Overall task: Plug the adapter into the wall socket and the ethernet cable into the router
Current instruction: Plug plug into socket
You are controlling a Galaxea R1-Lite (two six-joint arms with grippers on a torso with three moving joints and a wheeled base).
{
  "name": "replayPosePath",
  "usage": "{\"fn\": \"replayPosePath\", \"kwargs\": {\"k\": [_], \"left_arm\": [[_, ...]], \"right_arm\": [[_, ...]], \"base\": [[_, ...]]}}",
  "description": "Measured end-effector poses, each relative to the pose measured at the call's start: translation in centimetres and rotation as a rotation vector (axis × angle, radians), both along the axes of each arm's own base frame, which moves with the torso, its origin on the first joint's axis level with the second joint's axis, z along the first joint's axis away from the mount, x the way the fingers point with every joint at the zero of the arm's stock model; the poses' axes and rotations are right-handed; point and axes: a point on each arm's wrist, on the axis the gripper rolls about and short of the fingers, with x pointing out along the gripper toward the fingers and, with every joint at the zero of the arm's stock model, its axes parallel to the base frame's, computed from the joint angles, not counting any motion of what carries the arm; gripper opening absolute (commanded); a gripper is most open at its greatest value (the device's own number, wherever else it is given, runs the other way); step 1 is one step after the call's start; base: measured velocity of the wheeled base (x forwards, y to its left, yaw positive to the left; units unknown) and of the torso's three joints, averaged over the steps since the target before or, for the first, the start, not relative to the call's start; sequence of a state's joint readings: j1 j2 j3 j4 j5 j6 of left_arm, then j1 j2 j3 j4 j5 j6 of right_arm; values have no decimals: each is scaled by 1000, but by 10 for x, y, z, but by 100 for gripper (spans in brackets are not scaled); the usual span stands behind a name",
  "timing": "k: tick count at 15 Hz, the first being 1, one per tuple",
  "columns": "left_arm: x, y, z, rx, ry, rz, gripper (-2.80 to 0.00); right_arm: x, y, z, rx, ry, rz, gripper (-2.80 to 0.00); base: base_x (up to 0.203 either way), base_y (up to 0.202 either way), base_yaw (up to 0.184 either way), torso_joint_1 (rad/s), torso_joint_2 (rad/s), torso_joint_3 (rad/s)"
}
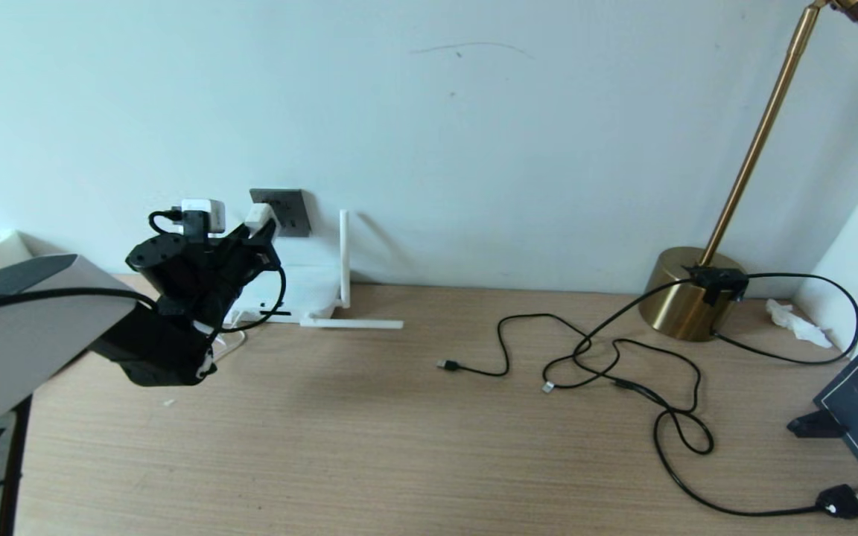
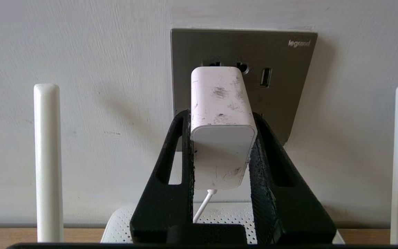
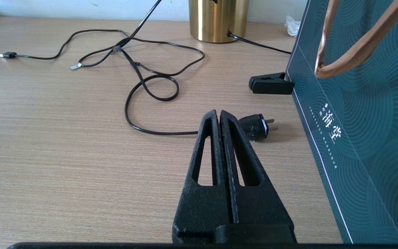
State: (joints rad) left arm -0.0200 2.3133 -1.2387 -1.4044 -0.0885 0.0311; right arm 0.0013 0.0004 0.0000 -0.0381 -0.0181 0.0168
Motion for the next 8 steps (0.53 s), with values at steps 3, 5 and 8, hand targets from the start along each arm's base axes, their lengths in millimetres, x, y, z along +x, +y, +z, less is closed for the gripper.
{"fn": "replayPosePath", "kwargs": {"k": [3,5,8], "left_arm": [[2,0,2,-2,1,-2,-280],[3,0,2,-1,7,-2,-280],[6,0,3,-1,13,-4,-280]], "right_arm": [[0,0,0,0,0,0,-280],[0,0,0,0,0,0,-280],[0,0,0,0,0,0,-280]], "base": [[0,0,0,0,0,0],[0,0,0,0,0,0],[0,0,0,0,0,0]]}}
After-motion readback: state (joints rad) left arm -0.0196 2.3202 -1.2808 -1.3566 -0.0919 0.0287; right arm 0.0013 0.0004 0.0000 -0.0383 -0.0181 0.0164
